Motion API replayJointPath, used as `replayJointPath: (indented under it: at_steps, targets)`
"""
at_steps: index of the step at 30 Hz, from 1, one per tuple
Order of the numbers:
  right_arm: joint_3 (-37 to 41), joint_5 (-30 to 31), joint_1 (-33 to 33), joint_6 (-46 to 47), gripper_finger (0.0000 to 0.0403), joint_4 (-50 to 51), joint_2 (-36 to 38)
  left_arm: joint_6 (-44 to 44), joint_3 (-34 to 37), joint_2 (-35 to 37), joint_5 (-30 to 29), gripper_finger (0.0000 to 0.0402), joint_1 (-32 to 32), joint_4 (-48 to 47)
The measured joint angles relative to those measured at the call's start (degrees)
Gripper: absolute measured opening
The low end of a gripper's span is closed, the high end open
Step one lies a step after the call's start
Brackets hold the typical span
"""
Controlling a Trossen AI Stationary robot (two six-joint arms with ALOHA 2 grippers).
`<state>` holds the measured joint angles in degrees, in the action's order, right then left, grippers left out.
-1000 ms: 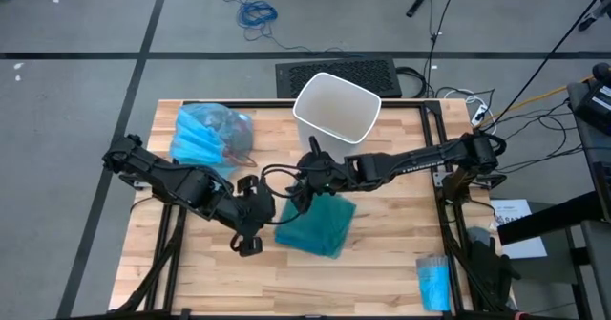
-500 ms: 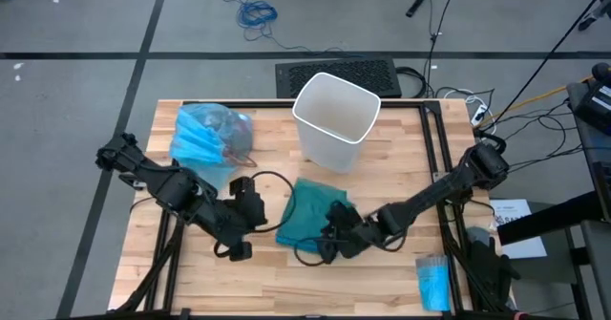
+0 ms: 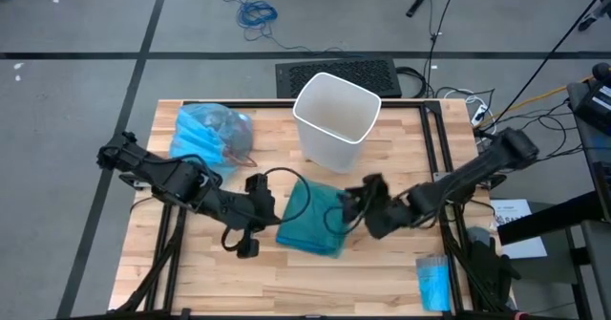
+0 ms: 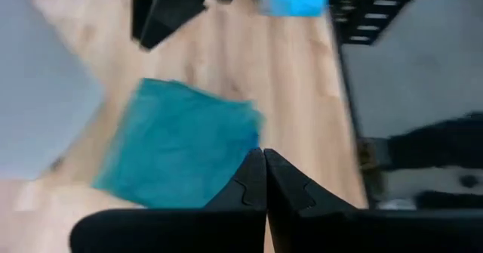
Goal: Place trash/remove bag and relplace
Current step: Insert the new blue trash bag into the white trash bin
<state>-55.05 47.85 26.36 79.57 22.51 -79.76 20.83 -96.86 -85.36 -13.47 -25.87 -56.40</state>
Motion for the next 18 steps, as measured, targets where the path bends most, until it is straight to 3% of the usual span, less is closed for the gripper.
replayJointPath:
  at_steps: [7, 18]
  targets:
    - [0.0, -3.5, -6.6, -7.9, 0.0178, 5.5, 7.8, 0.5, 0.0, 0.0, -2.9, 0.0, 2.8, -1.0]
    - [0.0, -9.0, -15.7, -11.5, 0.0178, 5.6, 3.0, 0.5, 0.0, 0.0, -3.3, 0.0, 3.4, -1.1]
